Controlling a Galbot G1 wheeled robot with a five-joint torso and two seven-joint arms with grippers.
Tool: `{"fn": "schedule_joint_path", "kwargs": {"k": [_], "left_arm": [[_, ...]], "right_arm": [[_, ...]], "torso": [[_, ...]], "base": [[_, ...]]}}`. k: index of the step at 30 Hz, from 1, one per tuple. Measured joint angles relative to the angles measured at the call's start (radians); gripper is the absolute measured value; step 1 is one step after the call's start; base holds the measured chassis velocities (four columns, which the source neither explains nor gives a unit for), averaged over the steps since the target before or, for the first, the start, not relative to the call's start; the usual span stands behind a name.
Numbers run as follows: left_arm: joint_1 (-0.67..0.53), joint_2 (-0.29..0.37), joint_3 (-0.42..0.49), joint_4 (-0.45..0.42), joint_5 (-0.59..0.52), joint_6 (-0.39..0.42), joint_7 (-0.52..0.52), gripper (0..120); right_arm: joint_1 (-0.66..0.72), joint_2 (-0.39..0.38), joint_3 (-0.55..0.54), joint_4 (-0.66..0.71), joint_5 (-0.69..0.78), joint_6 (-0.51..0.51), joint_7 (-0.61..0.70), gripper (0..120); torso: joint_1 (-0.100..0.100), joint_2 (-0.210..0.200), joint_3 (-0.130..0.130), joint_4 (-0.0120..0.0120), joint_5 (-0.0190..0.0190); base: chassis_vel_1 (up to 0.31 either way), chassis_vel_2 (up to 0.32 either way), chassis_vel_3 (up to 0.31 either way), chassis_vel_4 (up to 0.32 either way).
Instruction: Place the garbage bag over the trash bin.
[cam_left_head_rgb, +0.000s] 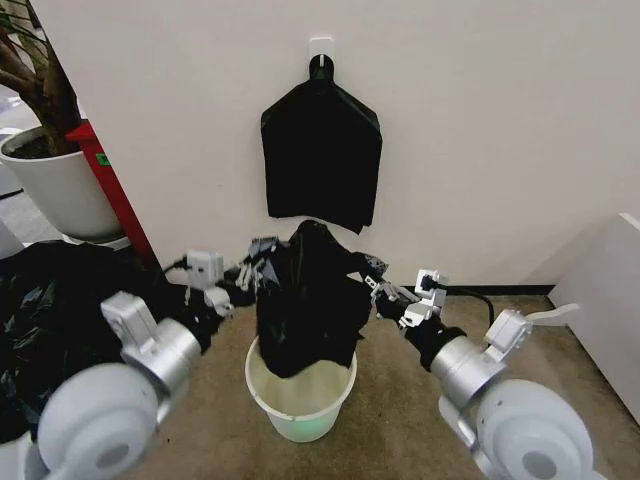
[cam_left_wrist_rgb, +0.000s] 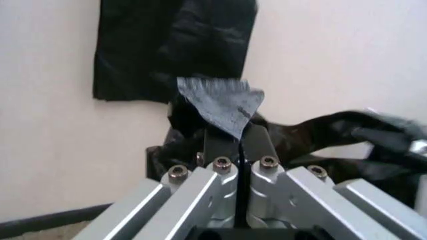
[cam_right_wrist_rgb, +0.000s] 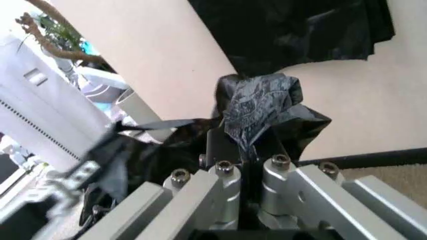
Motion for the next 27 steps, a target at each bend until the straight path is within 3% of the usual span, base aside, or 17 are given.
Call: {"fn": "schedule_joint_path", "kwargs": {"k": [8, 13, 21, 27], "left_arm": [[0.058, -0.083, 0.048, 0.111, 0.146, -0.083, 0.070, 0], [0.125, -0.124, 0.038, 0.132, 0.182, -0.105, 0.095, 0], [0.332, -0.204, -0.090, 0.146, 0.210, -0.169, 0.187, 0], [0.365, -0.177, -0.195, 0.205, 0.121, -0.186, 0.259, 0]], "right_arm": [[-0.093, 0.024, -0.106, -0.053, -0.164, 0.062, -0.019, 0], [-0.131, 0.037, -0.158, -0.065, -0.223, 0.082, -0.019, 0], [-0.199, 0.039, -0.188, -0.067, -0.248, 0.103, 0.031, 0], [-0.214, 0.015, -0.136, -0.079, -0.217, 0.087, 0.046, 0]], "torso": [[0.000, 0.000, 0.000, -0.0003, 0.0000], [0.000, 0.000, 0.000, -0.0004, -0.0003], [0.000, 0.000, 0.000, -0.0001, -0.0003], [0.000, 0.000, 0.000, -0.0001, 0.0000]], "base": [[0.000, 0.000, 0.000, 0.000], [0.000, 0.000, 0.000, 0.000], [0.000, 0.000, 0.000, 0.000], [0.000, 0.000, 0.000, 0.000]]}}
